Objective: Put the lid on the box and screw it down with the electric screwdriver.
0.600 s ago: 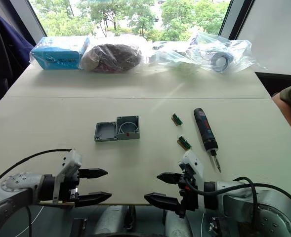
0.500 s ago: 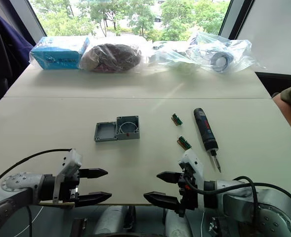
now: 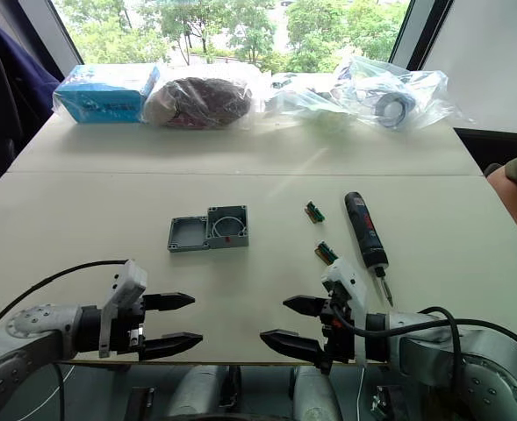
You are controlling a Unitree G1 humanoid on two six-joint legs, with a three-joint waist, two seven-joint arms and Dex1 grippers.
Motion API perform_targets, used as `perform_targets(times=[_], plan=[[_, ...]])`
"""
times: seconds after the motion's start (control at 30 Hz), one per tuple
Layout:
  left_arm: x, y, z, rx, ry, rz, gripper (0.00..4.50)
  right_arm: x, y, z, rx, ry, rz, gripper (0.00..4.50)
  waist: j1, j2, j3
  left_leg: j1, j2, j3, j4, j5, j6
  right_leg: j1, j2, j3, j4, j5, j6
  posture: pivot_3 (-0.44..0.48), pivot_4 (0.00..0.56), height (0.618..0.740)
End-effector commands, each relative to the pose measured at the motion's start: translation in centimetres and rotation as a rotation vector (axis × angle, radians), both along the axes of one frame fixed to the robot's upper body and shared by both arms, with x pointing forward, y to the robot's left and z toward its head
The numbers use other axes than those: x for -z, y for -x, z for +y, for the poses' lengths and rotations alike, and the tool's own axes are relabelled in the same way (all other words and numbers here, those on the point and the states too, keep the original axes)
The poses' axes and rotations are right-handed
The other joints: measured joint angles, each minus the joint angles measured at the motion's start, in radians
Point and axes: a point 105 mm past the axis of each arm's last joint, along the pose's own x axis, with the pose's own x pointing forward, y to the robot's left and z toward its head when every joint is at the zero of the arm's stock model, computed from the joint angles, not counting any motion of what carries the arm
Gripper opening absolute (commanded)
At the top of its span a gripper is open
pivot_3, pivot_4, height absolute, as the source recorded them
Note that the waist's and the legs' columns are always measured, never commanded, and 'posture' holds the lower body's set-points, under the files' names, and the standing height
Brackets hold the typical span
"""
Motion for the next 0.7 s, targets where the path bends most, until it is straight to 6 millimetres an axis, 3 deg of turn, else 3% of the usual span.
perform_targets(times=[0.03, 0.1, 0.33, 0.47, 0.7], plan=[[-0.3, -0.6, 0.2, -0.006, -0.075, -0.018, 4.44, -0.6, -1.0, 0.1, 0.018, -0.020, -0.044, 4.50, 0.000, 0.000, 0.000, 0.000, 0.000, 0.000, 0.000, 0.000, 0.000, 0.000, 0.000, 0.000, 0.000, 0.000, 0.000, 0.000, 0.150, 0.740], [-0.6, -1.4, 0.5, -0.014, -0.112, -0.016, 4.44, -0.9, -1.5, 0.1, 0.021, -0.039, -0.049, 4.50, 0.000, 0.000, 0.000, 0.000, 0.000, 0.000, 0.000, 0.000, 0.000, 0.000, 0.000, 0.000, 0.000, 0.000, 0.000, 0.000, 0.150, 0.740], [-4.9, -4.8, 0.9, 0.026, -0.039, -0.035, 4.44, -3.8, -3.2, 0.3, 0.066, -0.125, -0.117, 4.50, 0.001, 0.000, 0.000, 0.000, 0.000, 0.000, 0.001, 0.000, 0.000, 0.000, 0.002, -0.002, 0.000, 0.000, 0.000, 0.000, 0.150, 0.740], [-5.5, -5.1, 0.8, 0.122, -0.078, -0.045, 4.44, -4.8, -4.0, 0.7, 0.127, -0.115, -0.210, 4.50, -0.002, 0.000, 0.000, -0.001, -0.001, 0.001, 0.001, 0.000, 0.001, 0.000, 0.005, -0.002, 0.001, 0.000, 0.001, 0.000, 0.150, 0.740], [-5.7, -8.5, 2.9, 0.039, -0.186, -0.167, 4.44, -5.7, -4.5, 0.9, 0.134, -0.059, -0.297, 4.50, 0.001, -0.001, 0.000, 0.000, 0.000, 0.001, 0.002, 0.001, 0.001, 0.000, 0.008, -0.002, 0.002, 0.000, 0.001, 0.000, 0.150, 0.740]])
